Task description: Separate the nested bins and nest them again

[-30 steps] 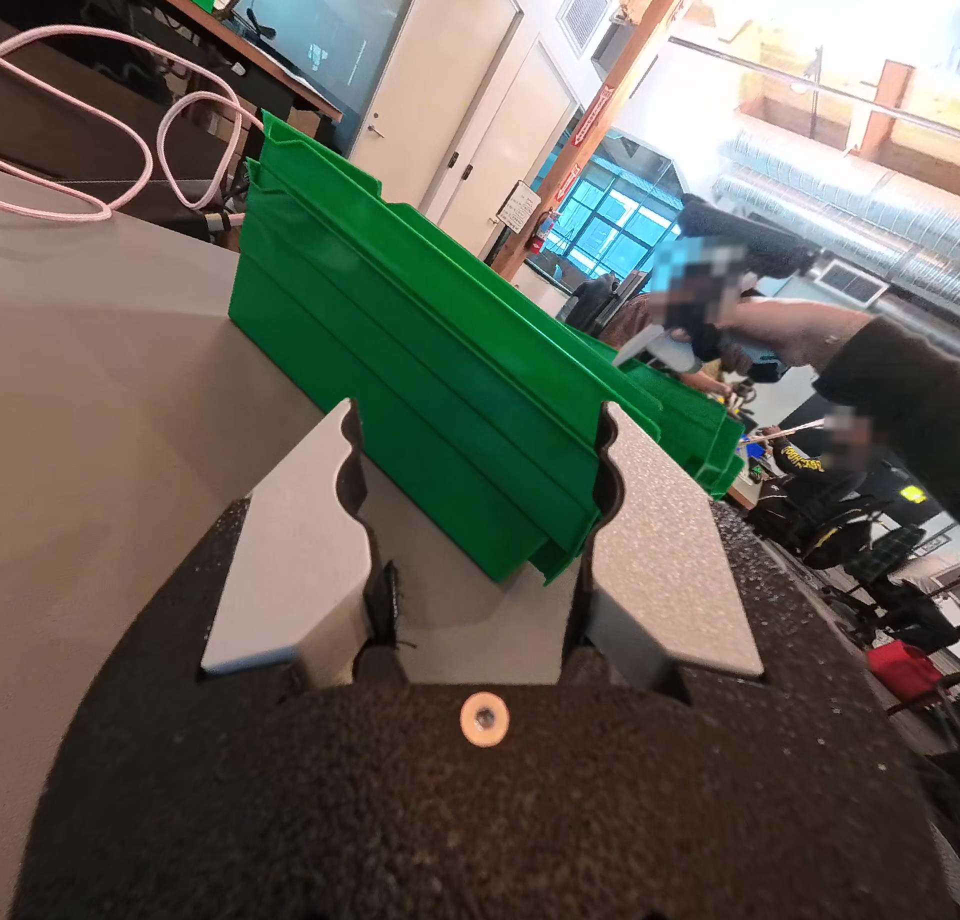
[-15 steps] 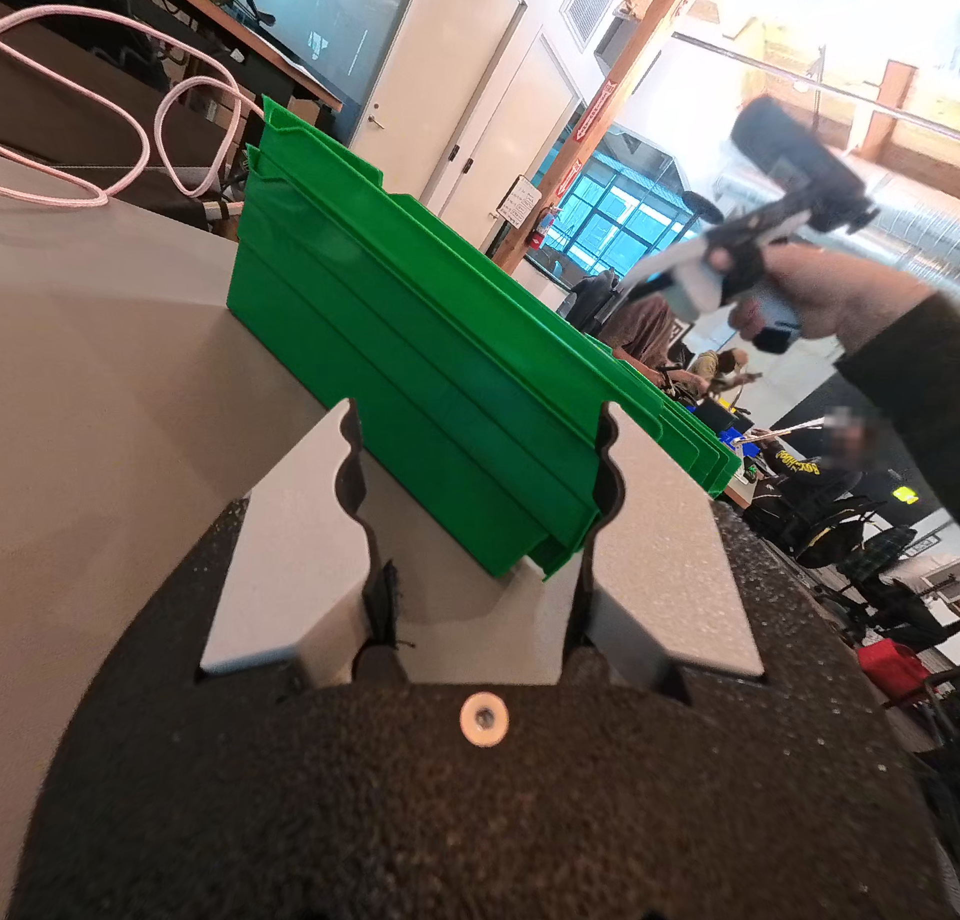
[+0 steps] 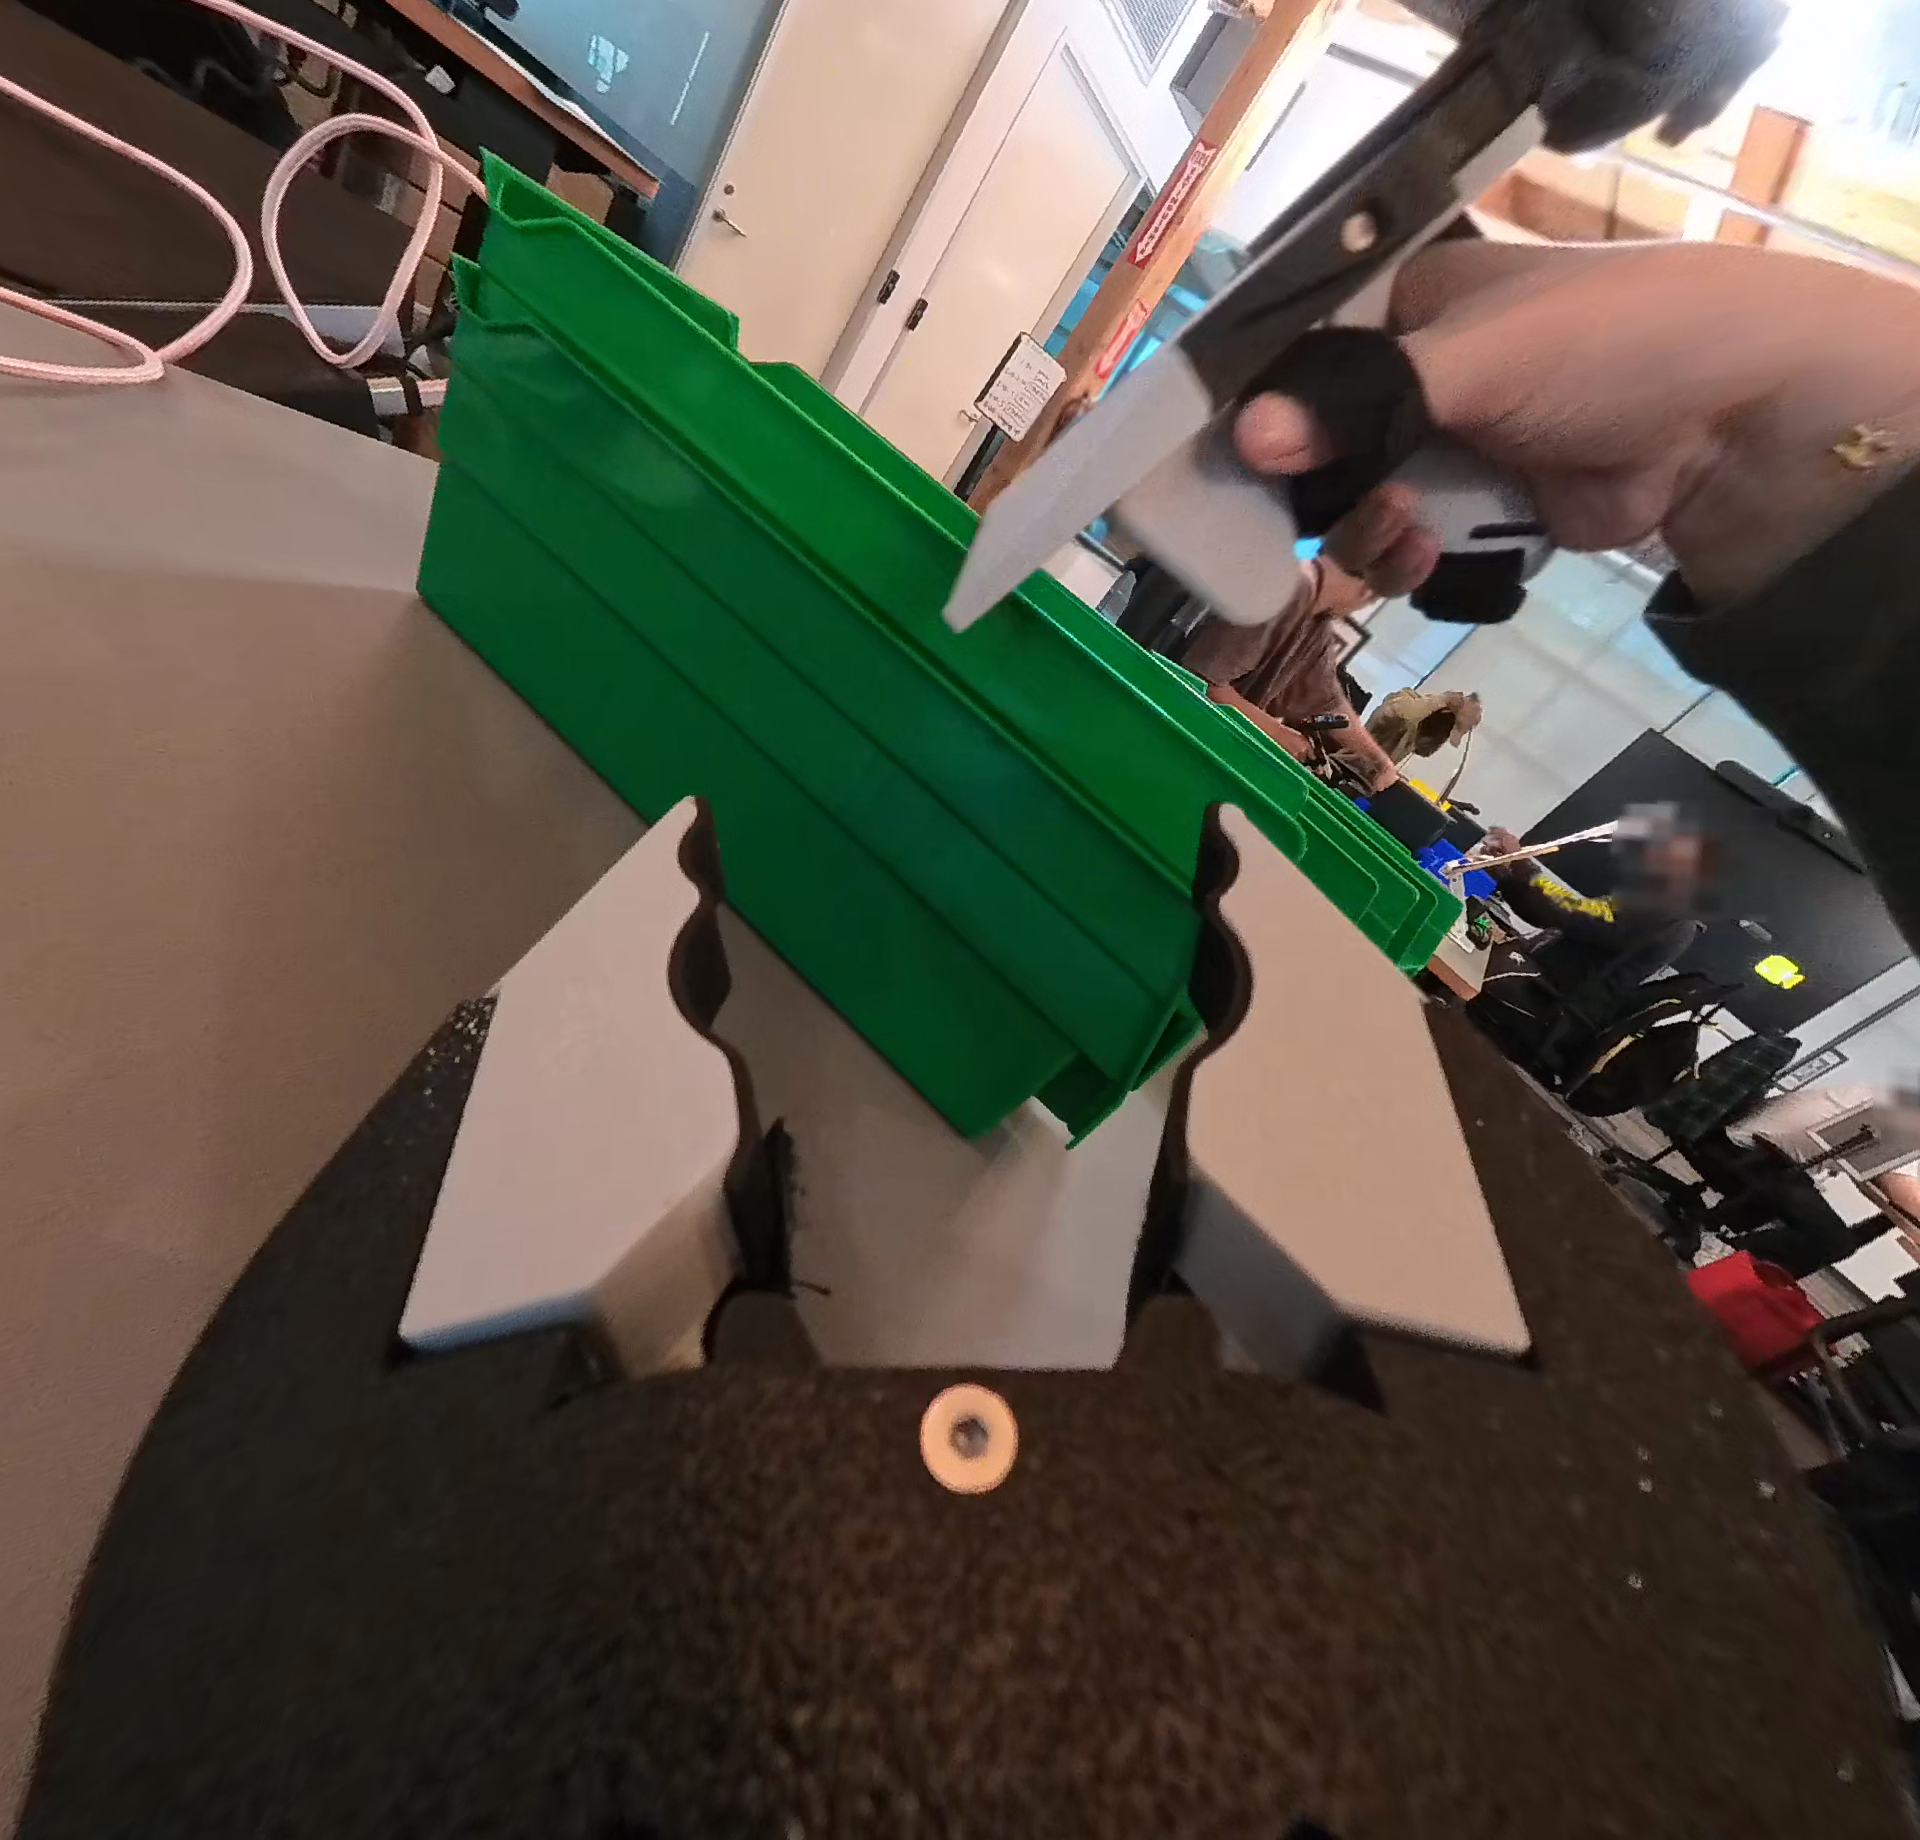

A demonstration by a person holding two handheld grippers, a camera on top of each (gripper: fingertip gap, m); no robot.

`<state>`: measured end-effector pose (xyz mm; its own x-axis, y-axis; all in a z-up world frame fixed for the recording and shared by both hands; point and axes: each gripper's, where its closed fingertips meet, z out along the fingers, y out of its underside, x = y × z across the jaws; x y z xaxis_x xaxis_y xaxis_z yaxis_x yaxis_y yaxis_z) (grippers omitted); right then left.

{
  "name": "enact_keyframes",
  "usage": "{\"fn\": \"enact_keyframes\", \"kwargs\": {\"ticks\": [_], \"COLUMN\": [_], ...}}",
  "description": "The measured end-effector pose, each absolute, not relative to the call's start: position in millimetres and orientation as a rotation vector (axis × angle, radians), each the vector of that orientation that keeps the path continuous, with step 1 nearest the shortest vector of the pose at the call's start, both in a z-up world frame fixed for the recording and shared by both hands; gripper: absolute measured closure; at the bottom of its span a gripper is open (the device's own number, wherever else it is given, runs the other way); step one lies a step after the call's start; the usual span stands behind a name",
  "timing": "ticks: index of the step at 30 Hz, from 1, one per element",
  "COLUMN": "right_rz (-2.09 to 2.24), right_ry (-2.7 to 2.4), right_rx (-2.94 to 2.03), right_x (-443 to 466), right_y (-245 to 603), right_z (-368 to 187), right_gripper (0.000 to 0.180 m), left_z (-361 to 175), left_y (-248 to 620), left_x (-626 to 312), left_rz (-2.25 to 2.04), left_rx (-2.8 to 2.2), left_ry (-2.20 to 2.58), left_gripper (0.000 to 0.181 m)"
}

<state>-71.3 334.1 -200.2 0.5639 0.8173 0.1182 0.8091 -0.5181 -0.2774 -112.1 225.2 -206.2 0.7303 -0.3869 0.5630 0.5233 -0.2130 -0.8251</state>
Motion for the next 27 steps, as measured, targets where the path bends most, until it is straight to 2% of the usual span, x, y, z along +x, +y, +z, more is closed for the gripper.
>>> {"fn": "enact_keyframes", "kwargs": {"ticks": [1, 4, 10, 17, 27], "right_rz": [-0.004, 0.03, 0.006, 0.054, 0.142], "right_ry": [-1.334, -1.312, -1.302, -1.283, -1.291], "right_rx": [-2.505, -2.555, -2.565, -2.536, -2.486], "right_x": [-70.1, -76.0, -80.0, -111.7, -130.7], "right_y": [336.8, 332.8, 332.7, 328.2, 327.7], "right_z": [-203.0, -206.9, -203.2, -200.0, -168.2], "right_gripper": [0.03, 0.051, 0.068, 0.077, 0.078], "left_z": [-206.3, -205.8, -206.0, -206.0, -194.3], "left_y": [225.3, 225.3, 226.1, 226.2, 223.4], "left_x": [-111.8, -112.2, -111.7, -129.4, -143.5], "left_rz": [-0.833, -0.837, -0.842, -0.767, -0.786], "left_rx": [-1.581, -1.578, -1.58, -1.57, -1.481], "left_ry": [-0.112, -0.115, -0.115, -0.173, -0.24], "left_gripper": [0.091, 0.091, 0.091, 0.092, 0.088]}}
